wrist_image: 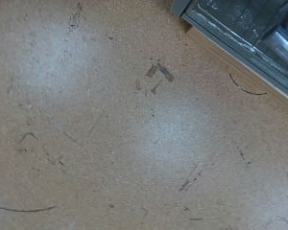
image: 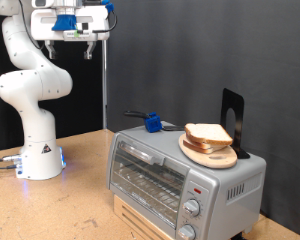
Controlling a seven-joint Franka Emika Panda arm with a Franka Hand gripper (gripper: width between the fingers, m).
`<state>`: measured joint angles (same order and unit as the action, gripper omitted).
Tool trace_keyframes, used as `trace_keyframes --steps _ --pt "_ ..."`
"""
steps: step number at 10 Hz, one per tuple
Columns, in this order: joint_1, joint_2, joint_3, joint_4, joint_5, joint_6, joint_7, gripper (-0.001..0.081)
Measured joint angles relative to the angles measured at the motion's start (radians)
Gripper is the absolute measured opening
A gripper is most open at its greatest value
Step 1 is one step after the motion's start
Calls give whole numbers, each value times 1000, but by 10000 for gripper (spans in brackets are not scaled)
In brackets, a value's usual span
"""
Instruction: Make a piece of toast with the oven
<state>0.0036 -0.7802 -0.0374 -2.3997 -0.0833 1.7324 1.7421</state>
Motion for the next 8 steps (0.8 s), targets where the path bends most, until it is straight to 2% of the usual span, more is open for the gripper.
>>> trace_keyframes --steps 1,3,4,6,7,8 --pt "15 -5 -12 1 20 -9 -87 808" --pt "72 -33 -68 -15 44 12 -318 808" --pt "105 -37 -92 -32 55 52 -427 808" --pt "172 -10 -135 -78 54 210 -638 808" --pt "192 10 -149 -92 51 275 -723 808" --pt "186 9 -146 -91 54 260 -685 808"
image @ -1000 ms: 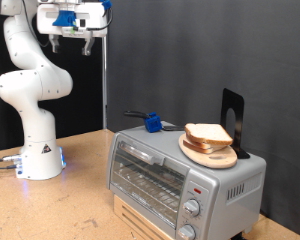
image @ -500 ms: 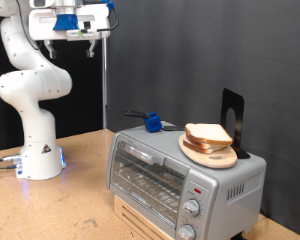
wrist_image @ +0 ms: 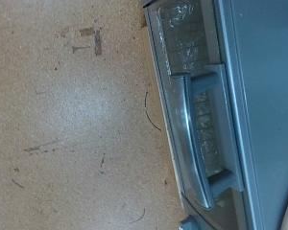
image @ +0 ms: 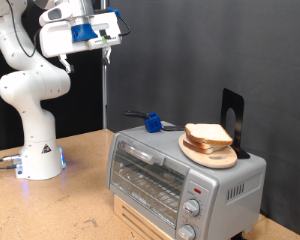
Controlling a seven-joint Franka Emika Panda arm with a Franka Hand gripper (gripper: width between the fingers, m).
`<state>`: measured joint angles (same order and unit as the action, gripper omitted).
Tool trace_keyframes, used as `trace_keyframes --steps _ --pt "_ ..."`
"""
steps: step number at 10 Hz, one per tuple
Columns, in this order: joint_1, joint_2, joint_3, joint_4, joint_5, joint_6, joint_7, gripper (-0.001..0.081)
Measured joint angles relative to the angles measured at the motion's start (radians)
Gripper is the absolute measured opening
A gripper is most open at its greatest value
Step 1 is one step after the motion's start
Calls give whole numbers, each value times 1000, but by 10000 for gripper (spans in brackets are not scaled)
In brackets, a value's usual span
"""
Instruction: Make a piece of toast with the oven
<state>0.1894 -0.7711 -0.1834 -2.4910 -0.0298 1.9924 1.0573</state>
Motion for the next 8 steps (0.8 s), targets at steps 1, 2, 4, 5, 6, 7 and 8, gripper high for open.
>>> trace_keyframes --steps 1,2,4,5,6,7,8 --pt "4 1 -5 8 22 -48 -14 808" --pt "16 6 -18 27 52 -111 -55 808" --pt "58 29 -49 56 111 -129 -167 808" --pt "78 47 -61 66 145 -101 -197 808" --pt "89 63 -62 71 168 -53 -201 808" --pt "96 80 -62 73 179 -12 -201 808" --pt "103 97 -61 79 181 0 -201 808"
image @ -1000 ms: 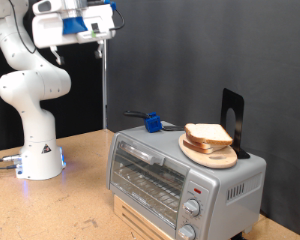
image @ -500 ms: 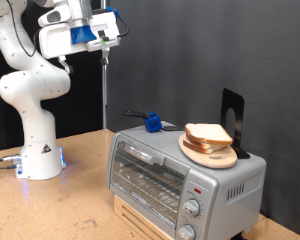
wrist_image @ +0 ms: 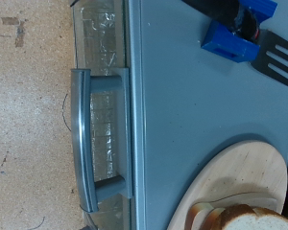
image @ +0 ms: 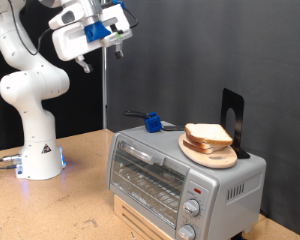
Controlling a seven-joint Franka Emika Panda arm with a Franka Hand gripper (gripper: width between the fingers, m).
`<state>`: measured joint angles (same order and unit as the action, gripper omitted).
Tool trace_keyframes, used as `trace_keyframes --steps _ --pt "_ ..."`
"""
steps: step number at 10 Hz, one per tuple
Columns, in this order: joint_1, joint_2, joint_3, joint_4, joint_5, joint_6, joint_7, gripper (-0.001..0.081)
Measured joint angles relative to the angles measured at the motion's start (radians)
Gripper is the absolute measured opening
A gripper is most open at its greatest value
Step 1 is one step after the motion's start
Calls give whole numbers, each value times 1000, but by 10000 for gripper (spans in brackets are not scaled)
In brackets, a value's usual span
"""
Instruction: Make a piece of toast with the oven
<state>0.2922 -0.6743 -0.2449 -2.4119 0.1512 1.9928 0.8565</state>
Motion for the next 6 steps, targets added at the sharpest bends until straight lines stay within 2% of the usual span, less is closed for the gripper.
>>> trace_keyframes --steps 4,6 --pt "3 73 -3 29 -1 16 2 808" --pt "-3 117 -3 28 -10 69 12 808"
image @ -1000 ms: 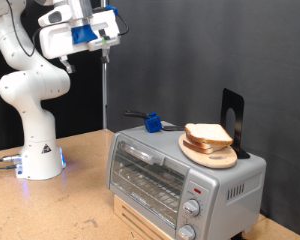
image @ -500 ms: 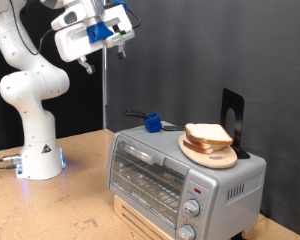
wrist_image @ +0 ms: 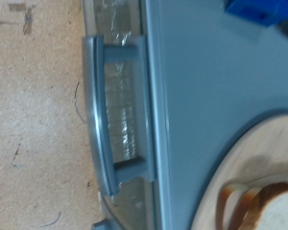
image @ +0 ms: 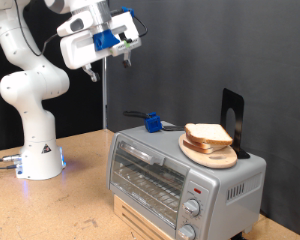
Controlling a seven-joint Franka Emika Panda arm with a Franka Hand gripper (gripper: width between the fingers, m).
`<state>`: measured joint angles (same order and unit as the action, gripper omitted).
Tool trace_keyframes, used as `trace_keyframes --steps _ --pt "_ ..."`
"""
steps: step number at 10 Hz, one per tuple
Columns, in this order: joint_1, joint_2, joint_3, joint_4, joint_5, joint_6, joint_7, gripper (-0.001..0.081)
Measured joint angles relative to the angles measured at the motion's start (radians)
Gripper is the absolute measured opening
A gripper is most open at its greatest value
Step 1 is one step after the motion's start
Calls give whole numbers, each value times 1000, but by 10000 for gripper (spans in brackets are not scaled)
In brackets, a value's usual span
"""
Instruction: Make a piece of toast with the oven
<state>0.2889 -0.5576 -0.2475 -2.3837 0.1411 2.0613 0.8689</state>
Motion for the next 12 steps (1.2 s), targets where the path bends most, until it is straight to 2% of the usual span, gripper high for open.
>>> trace_keyframes --steps 3,5,6,9,12 --pt "-5 66 0 -3 -15 54 1 808" --pt "-20 78 17 -10 -42 78 56 808" --pt "-19 78 16 -10 -38 77 48 808" --pt "-4 76 -36 -24 29 65 -127 808" --pt "-6 103 -34 -107 -2 170 -137 808"
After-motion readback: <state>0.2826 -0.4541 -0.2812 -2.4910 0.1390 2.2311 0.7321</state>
